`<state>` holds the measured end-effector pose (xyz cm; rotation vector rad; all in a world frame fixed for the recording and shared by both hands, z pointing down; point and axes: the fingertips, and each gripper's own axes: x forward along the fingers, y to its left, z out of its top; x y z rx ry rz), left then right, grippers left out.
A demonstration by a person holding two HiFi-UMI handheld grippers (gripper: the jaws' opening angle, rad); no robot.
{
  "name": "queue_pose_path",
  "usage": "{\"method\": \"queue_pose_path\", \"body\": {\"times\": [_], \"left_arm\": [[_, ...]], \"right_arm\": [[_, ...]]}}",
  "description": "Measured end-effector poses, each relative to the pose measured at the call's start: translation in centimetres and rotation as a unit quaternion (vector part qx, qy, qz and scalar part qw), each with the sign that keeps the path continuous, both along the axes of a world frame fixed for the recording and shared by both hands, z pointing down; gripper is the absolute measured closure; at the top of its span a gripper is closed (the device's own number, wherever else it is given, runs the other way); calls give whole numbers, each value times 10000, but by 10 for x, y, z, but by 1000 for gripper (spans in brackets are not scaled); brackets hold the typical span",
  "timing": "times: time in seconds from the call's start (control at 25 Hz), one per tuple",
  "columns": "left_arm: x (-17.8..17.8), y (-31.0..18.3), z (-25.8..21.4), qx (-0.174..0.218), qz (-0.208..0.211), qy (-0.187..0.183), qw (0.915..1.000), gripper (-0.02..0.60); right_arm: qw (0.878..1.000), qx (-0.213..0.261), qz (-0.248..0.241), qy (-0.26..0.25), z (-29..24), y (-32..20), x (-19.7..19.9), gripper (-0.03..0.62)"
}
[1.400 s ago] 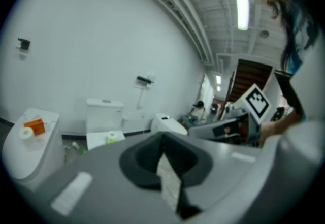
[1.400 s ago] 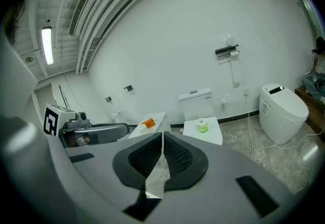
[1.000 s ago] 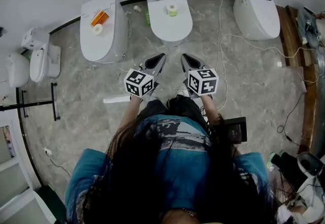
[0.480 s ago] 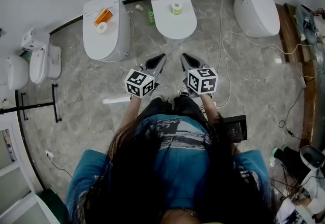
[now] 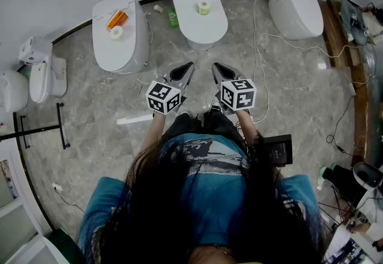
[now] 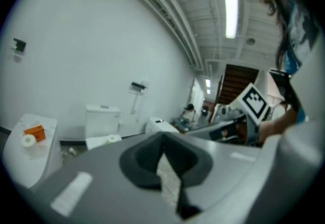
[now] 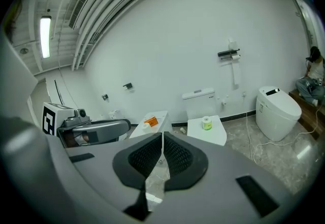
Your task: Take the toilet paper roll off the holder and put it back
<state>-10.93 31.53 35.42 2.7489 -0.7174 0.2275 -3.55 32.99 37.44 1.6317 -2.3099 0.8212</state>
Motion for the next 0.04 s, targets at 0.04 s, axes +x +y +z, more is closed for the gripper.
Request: {"method": "queue_pose_path", "body": {"times": [0.04], "left_arm": [[-2,0,0,0,4,5,10000,586]], "right_arm": [[10000,-2,2,6,0,1,-1,568]]}}
